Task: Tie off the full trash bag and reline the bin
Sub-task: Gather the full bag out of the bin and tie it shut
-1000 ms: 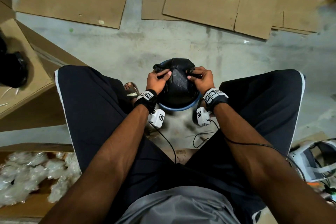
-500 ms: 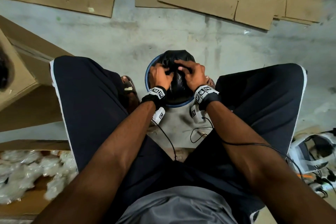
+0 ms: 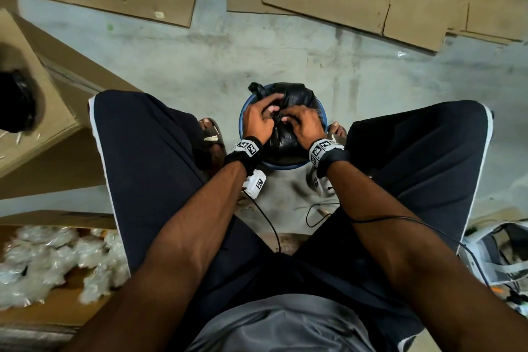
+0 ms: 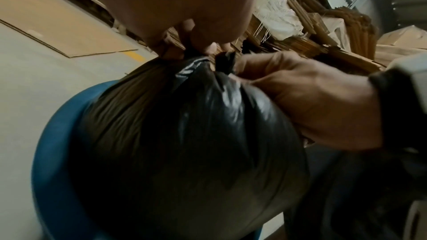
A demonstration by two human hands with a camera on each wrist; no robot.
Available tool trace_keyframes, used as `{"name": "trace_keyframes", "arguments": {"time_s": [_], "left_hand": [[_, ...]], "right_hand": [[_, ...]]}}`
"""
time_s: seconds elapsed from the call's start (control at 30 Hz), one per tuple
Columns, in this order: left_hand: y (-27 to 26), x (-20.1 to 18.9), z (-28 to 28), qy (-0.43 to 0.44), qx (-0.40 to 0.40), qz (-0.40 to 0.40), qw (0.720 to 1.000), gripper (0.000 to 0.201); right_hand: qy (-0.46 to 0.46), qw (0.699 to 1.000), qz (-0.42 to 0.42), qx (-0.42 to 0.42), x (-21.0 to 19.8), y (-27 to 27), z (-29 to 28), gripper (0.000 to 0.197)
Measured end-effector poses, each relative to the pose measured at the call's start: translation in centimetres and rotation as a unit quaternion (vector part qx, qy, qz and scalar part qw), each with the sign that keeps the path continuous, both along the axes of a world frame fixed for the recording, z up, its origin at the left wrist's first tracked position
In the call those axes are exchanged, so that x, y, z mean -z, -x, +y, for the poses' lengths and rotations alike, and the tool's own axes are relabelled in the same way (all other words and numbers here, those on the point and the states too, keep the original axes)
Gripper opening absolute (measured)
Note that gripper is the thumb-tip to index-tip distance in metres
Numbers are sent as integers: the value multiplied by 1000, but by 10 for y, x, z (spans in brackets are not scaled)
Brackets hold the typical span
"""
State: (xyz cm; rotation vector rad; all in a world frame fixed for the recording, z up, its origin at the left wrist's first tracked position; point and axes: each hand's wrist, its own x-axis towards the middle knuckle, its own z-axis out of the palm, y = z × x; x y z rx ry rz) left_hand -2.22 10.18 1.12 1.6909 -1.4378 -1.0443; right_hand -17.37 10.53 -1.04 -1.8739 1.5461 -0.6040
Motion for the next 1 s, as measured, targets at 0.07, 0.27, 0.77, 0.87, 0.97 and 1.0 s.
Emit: {"name": "trace_keyframes", "arguments": {"time_s": [0.07, 0.27, 0.77, 0.87, 0.97, 1.0], "left_hand": [[2, -4, 1, 8, 0, 26, 1000, 57], [3, 7, -3, -48, -61, 87, 993, 34], [4, 15, -12, -127, -115, 132, 976, 17], [5, 12, -11, -113, -49, 107, 987, 19], [11, 5, -9, -153, 1, 143, 978, 24], [13, 4, -8, -167, 3, 159, 973, 24]], "right_hand": [[-12, 1000, 3, 15, 4, 0, 1, 18], [-90, 984, -97, 121, -2, -7, -1, 17], [-111, 934, -281, 190, -8, -7, -6, 9], [-110, 934, -281, 190, -10, -7, -4, 13], [-104, 939, -255, 207, -10, -7, -5, 13], [-99, 943, -240, 208, -9, -6, -6, 13]]}}
